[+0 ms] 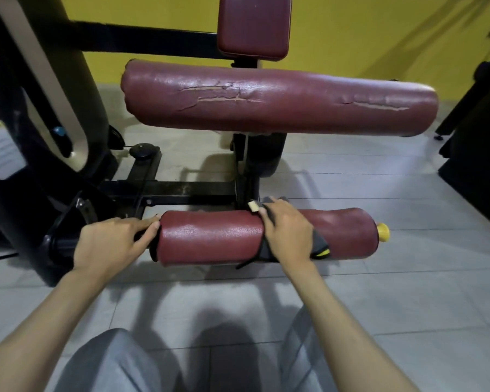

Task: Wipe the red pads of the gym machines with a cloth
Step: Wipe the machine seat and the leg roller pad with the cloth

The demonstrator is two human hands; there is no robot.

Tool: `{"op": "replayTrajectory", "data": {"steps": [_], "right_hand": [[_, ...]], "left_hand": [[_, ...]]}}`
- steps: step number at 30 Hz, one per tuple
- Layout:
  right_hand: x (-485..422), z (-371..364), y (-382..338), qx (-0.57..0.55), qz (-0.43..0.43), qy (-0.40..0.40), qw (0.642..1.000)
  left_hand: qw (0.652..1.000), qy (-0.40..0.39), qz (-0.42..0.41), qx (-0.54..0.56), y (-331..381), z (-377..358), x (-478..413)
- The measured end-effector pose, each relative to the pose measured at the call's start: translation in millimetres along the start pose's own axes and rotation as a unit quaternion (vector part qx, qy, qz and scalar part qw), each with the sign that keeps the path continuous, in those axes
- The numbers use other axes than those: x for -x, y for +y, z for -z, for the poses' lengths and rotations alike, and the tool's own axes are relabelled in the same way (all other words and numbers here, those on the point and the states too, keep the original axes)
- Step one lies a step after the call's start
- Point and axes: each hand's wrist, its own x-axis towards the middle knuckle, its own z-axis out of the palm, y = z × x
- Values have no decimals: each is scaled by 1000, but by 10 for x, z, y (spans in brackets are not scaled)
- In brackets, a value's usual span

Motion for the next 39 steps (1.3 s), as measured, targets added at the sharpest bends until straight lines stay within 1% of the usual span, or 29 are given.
{"op": "replayTrajectory", "data": {"steps": [2, 4, 5, 6, 10, 14, 15, 18, 19, 21, 23, 25, 27, 29, 30, 32, 34, 36, 39], "right_hand": [[17, -46, -59, 5, 63, -5, 998], [-19, 24, 129, 34, 138, -16, 990], [-43, 83, 261, 45, 158, -26, 986], [-67, 142, 402, 51, 157, -32, 986], [-83, 398, 1013, 63, 49, -37, 996], [-253, 593, 1581, 97, 15, -64, 993], [-299, 615, 1660, 107, -9, -65, 992], [-354, 635, 1700, 110, -134, -66, 983], [-337, 625, 1612, 119, -153, -62, 979], [-257, 566, 1305, 122, -151, -50, 980], [-137, 467, 907, 87, -119, -43, 988], [-19, 405, 664, 44, -94, -35, 994], [-9, 477, 734, 18, -52, -55, 997], [-61, 604, 1047, 43, 16, -99, 994], [-104, 673, 1217, 67, 28, -114, 991], [-194, 781, 1483, 97, -27, -113, 988], [-231, 775, 1568, 102, -81, -98, 987], [-209, 664, 1430, 94, -79, -96, 988], [-120, 475, 930, 70, -47, -88, 992]], "left_hand": [[1000, -1, -5, -4, 7, 3, -16], [1000, -5, 7, -6, 19, 35, -41], [1000, -6, 14, -7, 20, 53, -48], [1000, -2, 18, -6, 19, 64, -47], [1000, -5, 23, 8, 32, 87, -62], [1000, 8, 2, -2, 34, 97, -30], [1000, 12, 3, 3, 30, 100, -22], [1000, 8, 19, 15, 57, 103, -8], [1000, 7, 26, 17, 66, 101, -9], [999, 2, 41, 23, 77, 95, -9], [999, 4, 45, 25, 77, 89, -5], [999, 6, 43, 31, 70, 95, 2], [999, 5, 36, 31, 64, 99, -2], [999, 0, 33, 29, 49, 94, 1], [999, -1, 32, 27, 39, 90, 10], [999, 3, 28, 26, 30, 75, 43], [999, 7, 39, 34, 37, 88, 58], [998, 11, 56, 41, 52, 109, 54], [998, 7, 58, 34, 80, 118, 62]]}}
